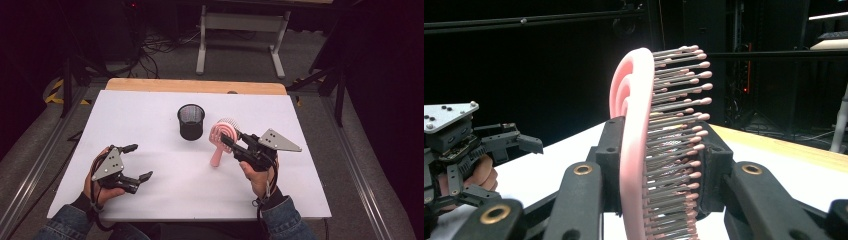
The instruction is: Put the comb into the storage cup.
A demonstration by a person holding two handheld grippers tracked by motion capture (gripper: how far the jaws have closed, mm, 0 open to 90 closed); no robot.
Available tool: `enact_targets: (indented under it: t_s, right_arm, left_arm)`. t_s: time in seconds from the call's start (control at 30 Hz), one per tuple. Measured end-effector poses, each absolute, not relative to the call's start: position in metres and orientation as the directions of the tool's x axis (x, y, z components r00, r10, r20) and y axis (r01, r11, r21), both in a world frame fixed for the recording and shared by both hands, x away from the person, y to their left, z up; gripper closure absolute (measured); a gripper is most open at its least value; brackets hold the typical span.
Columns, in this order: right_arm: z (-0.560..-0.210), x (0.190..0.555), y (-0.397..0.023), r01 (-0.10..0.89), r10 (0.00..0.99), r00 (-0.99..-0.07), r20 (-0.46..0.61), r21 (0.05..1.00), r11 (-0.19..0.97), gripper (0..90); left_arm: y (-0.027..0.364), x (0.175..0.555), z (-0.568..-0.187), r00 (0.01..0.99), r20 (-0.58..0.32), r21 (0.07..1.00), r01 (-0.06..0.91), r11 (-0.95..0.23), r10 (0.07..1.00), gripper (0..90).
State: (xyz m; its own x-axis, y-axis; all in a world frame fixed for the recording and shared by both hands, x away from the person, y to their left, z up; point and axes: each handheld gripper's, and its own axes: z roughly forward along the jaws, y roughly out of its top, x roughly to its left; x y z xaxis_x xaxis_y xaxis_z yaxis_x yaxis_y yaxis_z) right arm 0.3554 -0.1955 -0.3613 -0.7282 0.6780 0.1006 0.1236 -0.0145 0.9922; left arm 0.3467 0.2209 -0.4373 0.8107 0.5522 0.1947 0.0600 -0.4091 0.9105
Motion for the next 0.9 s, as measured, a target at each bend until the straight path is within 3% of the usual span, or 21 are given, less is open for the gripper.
enact_targets:
  t_s: [0.9]
  right_arm:
    - [-0.327, 0.38, -0.203, 0.051, 0.72, -0.694, 0.029, 0.999, 0.009, 63.9]
  left_arm:
    - [0.228, 0.344, -0.444, 0.81, 0.179, 0.906, 0.086, -0.415, 0.559, 3.6]
